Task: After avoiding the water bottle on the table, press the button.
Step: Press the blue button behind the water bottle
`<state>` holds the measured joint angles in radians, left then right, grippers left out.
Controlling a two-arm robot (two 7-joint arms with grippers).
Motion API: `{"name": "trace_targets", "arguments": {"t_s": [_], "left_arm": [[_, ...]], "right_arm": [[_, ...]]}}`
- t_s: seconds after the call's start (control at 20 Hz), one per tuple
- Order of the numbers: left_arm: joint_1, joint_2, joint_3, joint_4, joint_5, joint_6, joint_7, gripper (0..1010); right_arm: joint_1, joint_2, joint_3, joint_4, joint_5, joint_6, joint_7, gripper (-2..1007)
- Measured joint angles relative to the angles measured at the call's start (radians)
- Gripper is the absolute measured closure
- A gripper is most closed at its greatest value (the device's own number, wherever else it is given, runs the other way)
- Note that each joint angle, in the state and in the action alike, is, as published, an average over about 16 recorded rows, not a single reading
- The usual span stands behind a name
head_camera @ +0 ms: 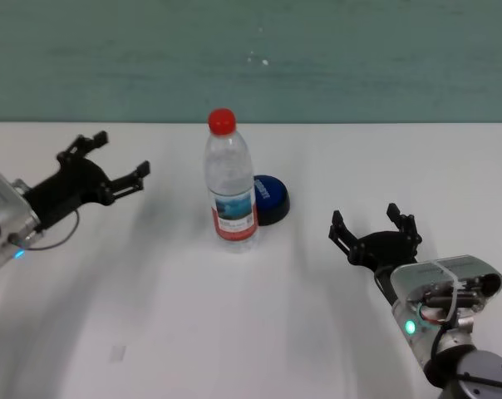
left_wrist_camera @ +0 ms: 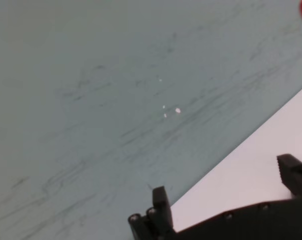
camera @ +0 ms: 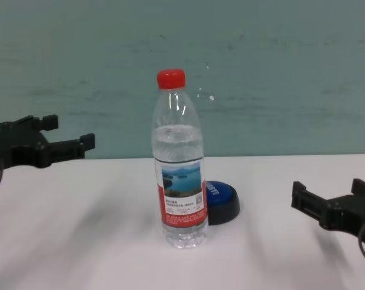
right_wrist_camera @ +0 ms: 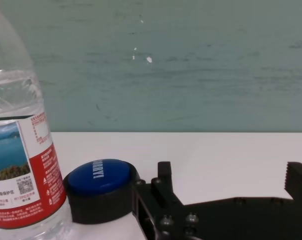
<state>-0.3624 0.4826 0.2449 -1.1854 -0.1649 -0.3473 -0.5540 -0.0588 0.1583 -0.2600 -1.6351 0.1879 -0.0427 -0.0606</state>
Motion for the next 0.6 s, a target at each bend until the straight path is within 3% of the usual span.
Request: {"name": "trace_targets", "arguments": {"t_s": [0.6], "left_arm": [[-0.184, -0.079, 0.081, 0.231, 0.029, -0.076, -0.037, 10]], "right_arm": [[0.0, 0.0, 0.0, 0.0, 0.0, 0.0, 0.0, 1]]}}
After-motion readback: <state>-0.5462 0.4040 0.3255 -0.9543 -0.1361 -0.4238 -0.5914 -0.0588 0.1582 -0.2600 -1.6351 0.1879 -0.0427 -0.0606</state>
